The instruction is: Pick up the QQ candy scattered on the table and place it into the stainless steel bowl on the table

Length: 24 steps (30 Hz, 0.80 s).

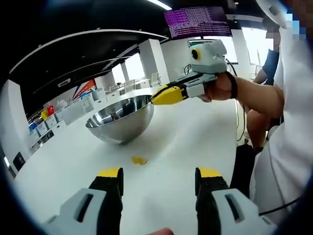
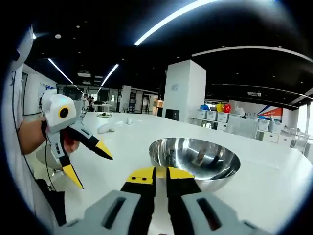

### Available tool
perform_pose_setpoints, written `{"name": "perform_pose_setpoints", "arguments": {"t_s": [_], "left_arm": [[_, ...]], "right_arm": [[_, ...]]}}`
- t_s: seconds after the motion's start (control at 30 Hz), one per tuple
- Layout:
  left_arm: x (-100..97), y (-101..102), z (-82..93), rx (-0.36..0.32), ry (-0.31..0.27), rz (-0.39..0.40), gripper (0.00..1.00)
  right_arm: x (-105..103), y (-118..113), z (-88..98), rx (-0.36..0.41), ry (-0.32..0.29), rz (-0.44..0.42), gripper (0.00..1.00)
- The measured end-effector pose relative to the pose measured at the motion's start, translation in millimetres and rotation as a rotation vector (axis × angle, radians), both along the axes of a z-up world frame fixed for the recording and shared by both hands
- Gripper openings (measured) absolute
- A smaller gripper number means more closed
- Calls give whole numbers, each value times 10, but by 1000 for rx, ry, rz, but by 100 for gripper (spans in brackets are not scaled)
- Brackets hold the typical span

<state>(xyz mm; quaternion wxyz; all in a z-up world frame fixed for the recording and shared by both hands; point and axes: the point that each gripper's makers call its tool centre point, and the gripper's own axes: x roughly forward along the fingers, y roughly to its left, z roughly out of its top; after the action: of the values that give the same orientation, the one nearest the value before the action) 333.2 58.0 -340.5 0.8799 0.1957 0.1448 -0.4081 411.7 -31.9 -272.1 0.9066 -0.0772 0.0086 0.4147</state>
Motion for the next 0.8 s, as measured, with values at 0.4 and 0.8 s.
{"name": "perform_pose_setpoints", "arguments": {"t_s": [0.4, 0.8], "left_arm": [[16, -47, -27, -12, 5, -16, 59], [1, -1, -38, -12, 8, -4, 60]], "right_arm": [[545, -211, 295, 55, -58, -205, 9], [816, -101, 187, 28, -7, -209, 9]]}}
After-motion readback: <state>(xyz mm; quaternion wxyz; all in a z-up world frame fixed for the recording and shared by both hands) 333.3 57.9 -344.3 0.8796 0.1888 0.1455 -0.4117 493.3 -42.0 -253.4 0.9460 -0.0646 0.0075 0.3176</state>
